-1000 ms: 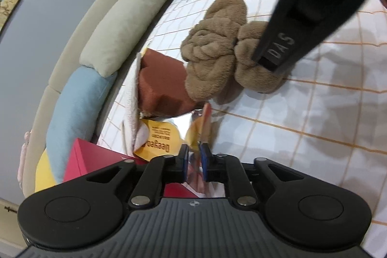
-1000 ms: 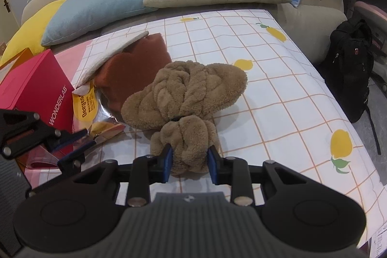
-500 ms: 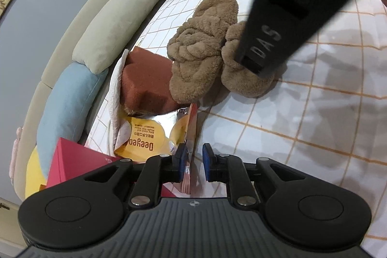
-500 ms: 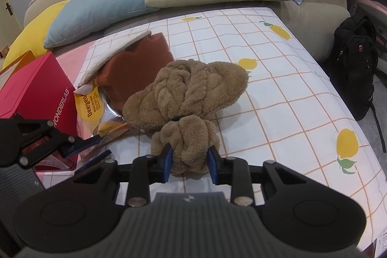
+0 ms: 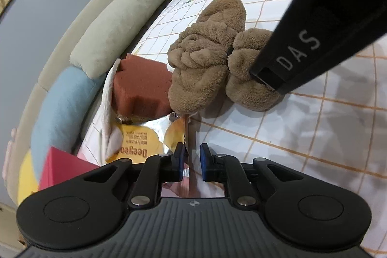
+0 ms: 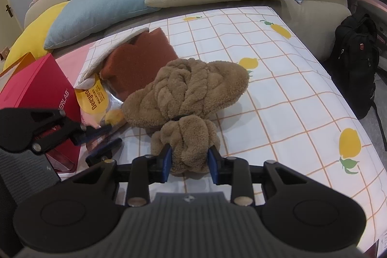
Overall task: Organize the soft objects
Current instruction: 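Adjust grips on the Deeyeo pack and brown towel, lifting both from the bed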
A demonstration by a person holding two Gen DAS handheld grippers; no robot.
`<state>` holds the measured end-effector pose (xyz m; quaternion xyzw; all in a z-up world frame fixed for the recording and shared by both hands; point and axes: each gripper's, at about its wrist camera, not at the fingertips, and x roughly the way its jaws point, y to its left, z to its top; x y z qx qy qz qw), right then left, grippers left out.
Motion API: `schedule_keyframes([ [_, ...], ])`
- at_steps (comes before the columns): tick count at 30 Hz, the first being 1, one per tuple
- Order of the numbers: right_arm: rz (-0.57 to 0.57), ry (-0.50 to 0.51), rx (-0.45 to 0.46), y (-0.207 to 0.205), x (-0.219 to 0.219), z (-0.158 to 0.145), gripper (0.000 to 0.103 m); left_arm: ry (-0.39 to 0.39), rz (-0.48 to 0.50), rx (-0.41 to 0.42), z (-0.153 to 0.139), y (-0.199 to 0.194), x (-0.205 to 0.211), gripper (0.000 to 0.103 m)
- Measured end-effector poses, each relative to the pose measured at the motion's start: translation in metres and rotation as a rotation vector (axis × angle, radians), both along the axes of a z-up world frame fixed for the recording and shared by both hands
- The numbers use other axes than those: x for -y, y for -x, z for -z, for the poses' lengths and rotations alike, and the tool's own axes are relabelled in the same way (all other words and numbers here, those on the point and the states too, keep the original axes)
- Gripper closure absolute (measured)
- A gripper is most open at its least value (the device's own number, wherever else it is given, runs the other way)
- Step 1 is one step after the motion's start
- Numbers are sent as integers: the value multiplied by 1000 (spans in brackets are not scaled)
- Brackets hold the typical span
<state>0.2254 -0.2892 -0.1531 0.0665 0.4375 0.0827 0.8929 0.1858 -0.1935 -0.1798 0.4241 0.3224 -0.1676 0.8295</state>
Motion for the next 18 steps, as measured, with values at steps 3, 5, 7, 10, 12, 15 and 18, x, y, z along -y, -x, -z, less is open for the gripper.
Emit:
schedule_keyframes([
  [3, 0, 1, 0, 0, -1, 0, 72, 35, -26, -2, -3, -2, -5, 101],
  [5, 0, 0, 0, 0, -1, 0, 72, 46, -36, -1, -4, -5, -7, 101],
  [7, -1, 2, 0, -1, -1, 0, 72, 6, -33, 28, -1, -7, -5, 101],
  [10, 2, -3, -3, -1, 0, 0, 72, -22, -25, 49, 4, -8, -3, 86],
  [12, 2, -6, -5, -2, 0, 1, 72, -24, -30, 50, 6, -11, -3, 94],
  [15, -1, -3, -4, -2, 0, 1, 73, 5, -63, 53, 1, -11, -4, 103],
  [18, -4, -5, -3, -1, 2, -1, 75, 40, -57, 45, -8, -5, -5, 103],
])
